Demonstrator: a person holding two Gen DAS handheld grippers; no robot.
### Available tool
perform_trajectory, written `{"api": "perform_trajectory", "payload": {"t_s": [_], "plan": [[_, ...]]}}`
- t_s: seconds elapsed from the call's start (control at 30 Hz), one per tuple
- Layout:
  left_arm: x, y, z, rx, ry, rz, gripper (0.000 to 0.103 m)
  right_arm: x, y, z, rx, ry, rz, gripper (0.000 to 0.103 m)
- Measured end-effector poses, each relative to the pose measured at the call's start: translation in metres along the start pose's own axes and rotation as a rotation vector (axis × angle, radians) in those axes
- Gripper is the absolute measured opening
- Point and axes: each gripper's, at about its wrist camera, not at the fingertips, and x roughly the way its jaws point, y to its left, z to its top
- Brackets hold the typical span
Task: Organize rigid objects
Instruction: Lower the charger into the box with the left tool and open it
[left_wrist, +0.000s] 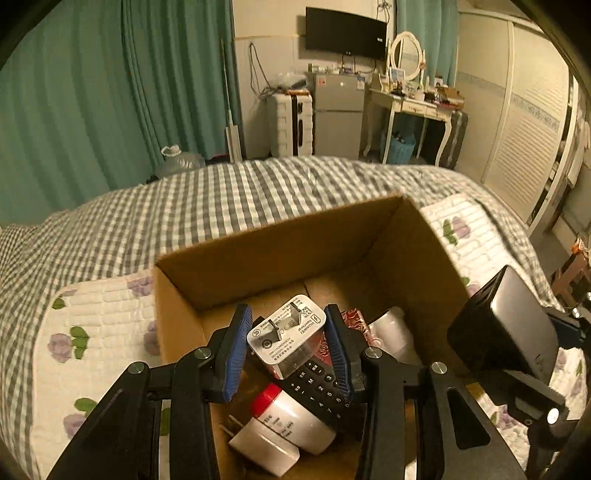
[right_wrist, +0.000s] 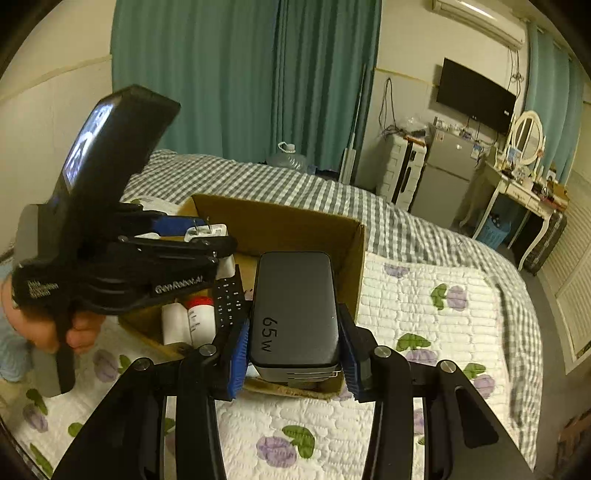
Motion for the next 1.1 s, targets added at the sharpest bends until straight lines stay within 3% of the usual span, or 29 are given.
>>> {"api": "perform_trajectory", "payload": {"t_s": [0.17,0.23,0.33,0.83,1.1], "plan": [[0.016,-0.007,-0.011,0.043,0.024,0.030,0.043,0.018,-0.009,-0.002,0.024,0.014,0.004,0.041],[0.017,-0.006,-0.013,0.029,0.022,0.055,0.049,0.021,-0.011,-0.003,0.030,0.019,0.003,0.041],[0.003,-0.004,-0.012,0.020,-0.032,0.068,0.058,0.021,-0.012,-0.003,0.036,0.023,-0.001,0.041],[-0.101,0.035,0.011,-0.126,-0.184,0.110,0.065,-0.039,0.007,0.037,0.060,-0.050,-0.009,0.041],[-0.086,0.046,0.005,-0.130,-0.173,0.090,0.065,-0.013,0.016,0.056,0.033,-0.025,-0.015,0.041]]}}
